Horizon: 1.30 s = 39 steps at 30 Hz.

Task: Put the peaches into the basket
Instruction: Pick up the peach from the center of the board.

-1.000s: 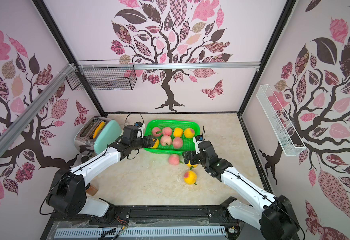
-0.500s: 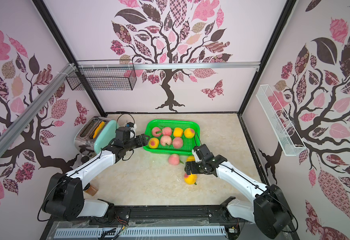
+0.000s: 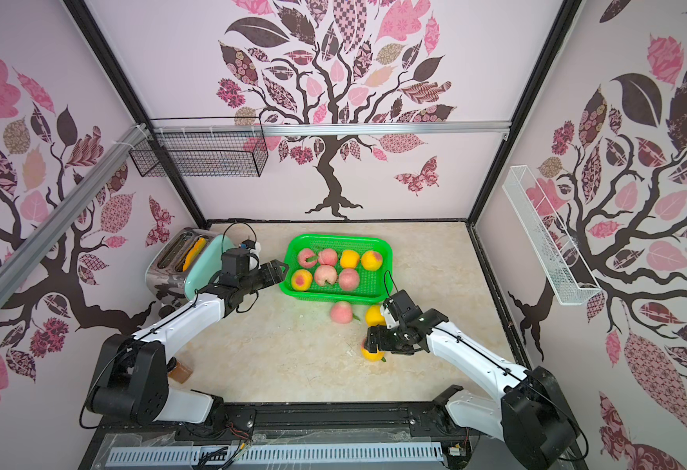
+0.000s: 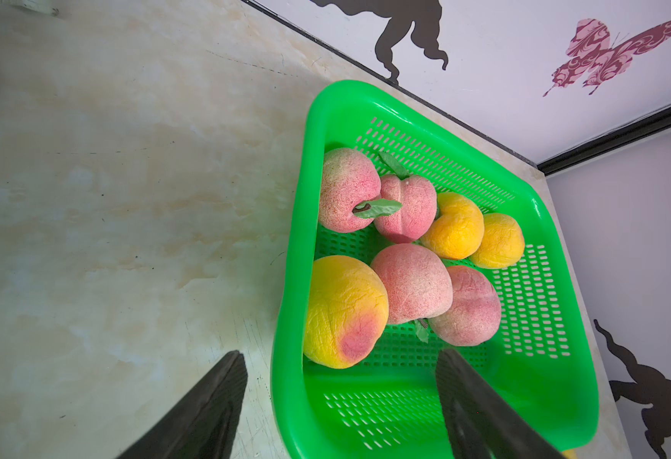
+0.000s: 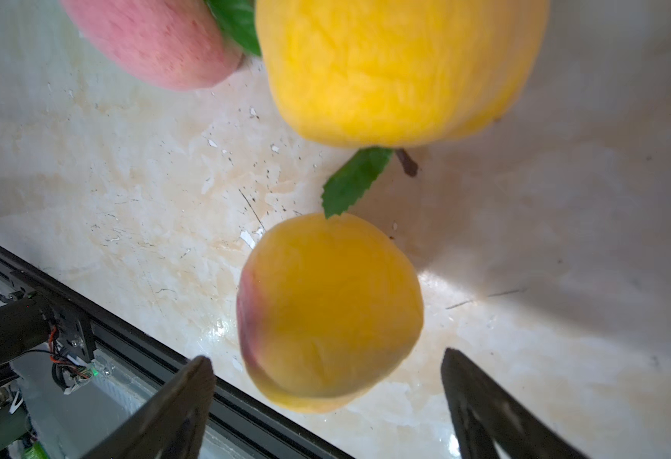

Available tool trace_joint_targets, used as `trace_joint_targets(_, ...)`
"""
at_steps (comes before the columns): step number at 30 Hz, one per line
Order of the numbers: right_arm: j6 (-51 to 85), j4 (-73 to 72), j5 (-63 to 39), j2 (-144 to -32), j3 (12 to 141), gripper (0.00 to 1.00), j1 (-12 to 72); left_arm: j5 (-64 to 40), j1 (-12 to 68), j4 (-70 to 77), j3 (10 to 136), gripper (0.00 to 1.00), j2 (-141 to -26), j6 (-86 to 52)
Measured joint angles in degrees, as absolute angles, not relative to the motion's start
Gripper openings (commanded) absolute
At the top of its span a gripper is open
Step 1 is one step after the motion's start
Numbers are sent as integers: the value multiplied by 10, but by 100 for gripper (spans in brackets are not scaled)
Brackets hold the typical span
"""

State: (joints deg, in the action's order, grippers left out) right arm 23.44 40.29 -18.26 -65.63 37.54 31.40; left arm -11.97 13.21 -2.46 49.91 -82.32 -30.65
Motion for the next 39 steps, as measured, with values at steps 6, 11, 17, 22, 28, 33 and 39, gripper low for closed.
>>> trace_joint_targets(6,243,397,-188,-661,370,92,315,-121,131,-22,499,79,-829,-307)
trace_joint_targets(11,246,382,-190,-674,370,91,316,-123,131,-22,499,79,-840,-307)
trace_joint_targets(17,249,362,-191,-690,370,91,317,-128,131,-22,499,79,-841,-309)
trace_joint_targets(22,249,355,-194,-708,370,88,317,-132,131,-22,499,79,-841,-313)
trace_joint_targets(28,247,353,-196,-707,370,78,317,-132,131,-22,499,79,-841,-313)
trace_joint_targets(33,242,353,-196,-707,370,62,317,-132,131,-22,499,79,-841,-313)
trace_joint_targets(39,243,352,-196,-707,370,49,317,-134,131,-23,499,79,-841,-313)
